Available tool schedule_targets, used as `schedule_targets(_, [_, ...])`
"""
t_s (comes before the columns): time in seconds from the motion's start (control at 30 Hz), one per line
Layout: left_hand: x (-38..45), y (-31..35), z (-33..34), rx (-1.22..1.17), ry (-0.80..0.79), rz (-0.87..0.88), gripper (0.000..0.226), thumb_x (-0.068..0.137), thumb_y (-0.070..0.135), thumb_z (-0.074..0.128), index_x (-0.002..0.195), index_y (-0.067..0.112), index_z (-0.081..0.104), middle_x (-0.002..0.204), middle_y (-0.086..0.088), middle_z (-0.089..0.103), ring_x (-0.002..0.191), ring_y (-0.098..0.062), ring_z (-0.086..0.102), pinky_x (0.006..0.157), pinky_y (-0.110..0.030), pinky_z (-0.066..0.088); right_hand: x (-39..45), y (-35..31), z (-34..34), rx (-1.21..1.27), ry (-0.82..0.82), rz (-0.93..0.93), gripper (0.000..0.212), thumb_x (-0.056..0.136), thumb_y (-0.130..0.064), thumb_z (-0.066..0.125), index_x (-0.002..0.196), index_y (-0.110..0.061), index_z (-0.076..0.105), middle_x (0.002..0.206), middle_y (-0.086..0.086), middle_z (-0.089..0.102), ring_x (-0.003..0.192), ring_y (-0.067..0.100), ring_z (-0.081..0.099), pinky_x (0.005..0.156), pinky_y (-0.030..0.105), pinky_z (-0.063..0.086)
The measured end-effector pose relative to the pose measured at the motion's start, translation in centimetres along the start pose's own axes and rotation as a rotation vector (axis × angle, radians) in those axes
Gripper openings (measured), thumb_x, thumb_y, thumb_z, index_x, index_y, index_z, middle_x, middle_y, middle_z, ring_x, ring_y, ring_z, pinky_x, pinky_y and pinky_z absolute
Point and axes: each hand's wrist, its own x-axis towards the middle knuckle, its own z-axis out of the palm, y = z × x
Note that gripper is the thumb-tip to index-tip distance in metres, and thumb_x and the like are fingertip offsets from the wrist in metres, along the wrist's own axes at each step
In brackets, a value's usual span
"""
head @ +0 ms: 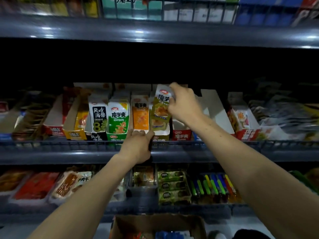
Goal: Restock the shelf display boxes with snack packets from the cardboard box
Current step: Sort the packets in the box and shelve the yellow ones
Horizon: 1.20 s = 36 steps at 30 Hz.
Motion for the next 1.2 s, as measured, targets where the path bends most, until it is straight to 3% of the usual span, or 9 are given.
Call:
schedule_targets(0.13, [0.3, -0.4, -0.2, -0.040, 0.001, 0.026, 0.063, 0.079, 0.024, 0.056, 0.138, 0.024, 0.034, 0.118, -0.009, 0.057, 0.115, -0.034, 0.048, 0.109, -0.044, 0.025, 2.0, -0.3, 3.4, -0.187, -0.228, 0.067, 0.049, 0.090, -0.008, 0.058, 0.136, -0.019, 0.045, 0.131, 0.014, 0.050, 0.116, 0.034, 0.053, 0.085, 0.040, 0.047])
schedule_targets(0.23, [0.4, -0.4, 0.2, -0.043, 0.014, 0.030, 0.064, 0.079, 0.028, 0.061, 0.137, 0.025, 0.034, 0.116, -0.008, 0.057, 0.115, -0.033, 0.047, 0.113, -0.046, 0.020, 2.7, 0.4, 5.3, -0.415, -0.193, -0.005, 0.042, 0.088, -0.007, 0.061, 0.128, -0.015, 0.051, 0.124, 0.014, 0.057, 0.111, 0.035, 0.058, 0.078, 0.038, 0.048])
schedule_targets(0.33, [0.4, -0.3, 0.5, -0.052, 0.034, 0.023, 0.066, 0.079, 0.029, 0.062, 0.138, 0.026, 0.033, 0.119, -0.008, 0.056, 0.118, -0.034, 0.046, 0.116, -0.049, 0.013, 2.9, 1.6, 6.5, -0.466, -0.161, 0.013, 0.050, 0.087, -0.010, 0.067, 0.133, -0.013, 0.046, 0.126, 0.015, 0.054, 0.114, 0.034, 0.056, 0.080, 0.039, 0.049])
schedule_targets(0.43, [0.3, -0.3, 0.9, -0.036, 0.082, 0.021, 0.067, 0.079, 0.028, 0.061, 0.139, 0.026, 0.032, 0.123, -0.008, 0.055, 0.120, -0.033, 0.045, 0.117, -0.049, 0.011, 2.4, 2.2, 6.8, -0.408, -0.094, -0.024, 0.052, 0.085, -0.004, 0.065, 0.132, -0.010, 0.042, 0.125, 0.018, 0.051, 0.109, 0.036, 0.056, 0.078, 0.040, 0.050])
schedule_targets(0.63, [-0.1, 0.0, 0.9, -0.014, 0.102, 0.022, 0.073, 0.079, 0.029, 0.059, 0.144, 0.026, 0.027, 0.132, -0.009, 0.049, 0.127, -0.032, 0.039, 0.118, -0.050, 0.005, 1.3, 2.7, 5.5, -0.182, 0.002, -0.001, 0.028, 0.089, -0.001, 0.056, 0.115, -0.009, 0.053, 0.116, 0.014, 0.054, 0.096, 0.031, 0.058, 0.069, 0.034, 0.043])
schedule_targets(0.8, [-0.4, -0.1, 0.7, -0.014, 0.075, 0.029, 0.076, 0.079, 0.029, 0.060, 0.146, 0.026, 0.024, 0.134, -0.010, 0.048, 0.128, -0.032, 0.038, 0.118, -0.046, 0.006, 0.5, 3.6, 5.2, -0.085, -0.289, 0.068, 0.044, 0.091, -0.011, 0.057, 0.133, -0.022, 0.051, 0.136, 0.007, 0.051, 0.119, 0.025, 0.053, 0.091, 0.038, 0.049])
schedule_targets(1.03, [-0.3, -0.2, 0.2, -0.052, 0.017, 0.014, 0.079, 0.080, 0.029, 0.060, 0.148, 0.027, 0.021, 0.138, -0.012, 0.046, 0.132, -0.034, 0.034, 0.118, -0.045, 0.007, 0.5, 3.2, 4.1, -0.128, -0.511, 0.083, 0.069, 0.088, 0.000, 0.053, 0.151, -0.016, 0.029, 0.155, 0.006, 0.031, 0.142, 0.027, 0.028, 0.114, 0.041, 0.032])
schedule_targets(1.13, [-0.3, -0.7, -0.1, -0.143, 0.009, 0.018, 0.078, 0.081, 0.025, 0.059, 0.149, 0.028, 0.022, 0.140, -0.012, 0.044, 0.133, -0.034, 0.032, 0.116, -0.043, 0.021, -0.2, 3.0, 3.5, -0.023, -0.426, 0.076, 0.064, 0.089, -0.004, 0.055, 0.149, -0.016, 0.034, 0.150, 0.008, 0.040, 0.135, 0.026, 0.041, 0.106, 0.037, 0.040])
schedule_targets(1.2, [-0.7, -1.0, -0.4, -0.254, 0.137, 0.027, 0.072, 0.081, 0.021, 0.060, 0.146, 0.025, 0.031, 0.138, -0.010, 0.046, 0.130, -0.031, 0.035, 0.110, -0.042, 0.033, -1.6, 3.0, 3.0, 0.059, -0.323, 0.070, 0.054, 0.089, -0.005, 0.055, 0.141, -0.017, 0.046, 0.139, 0.008, 0.052, 0.121, 0.024, 0.053, 0.094, 0.033, 0.047])
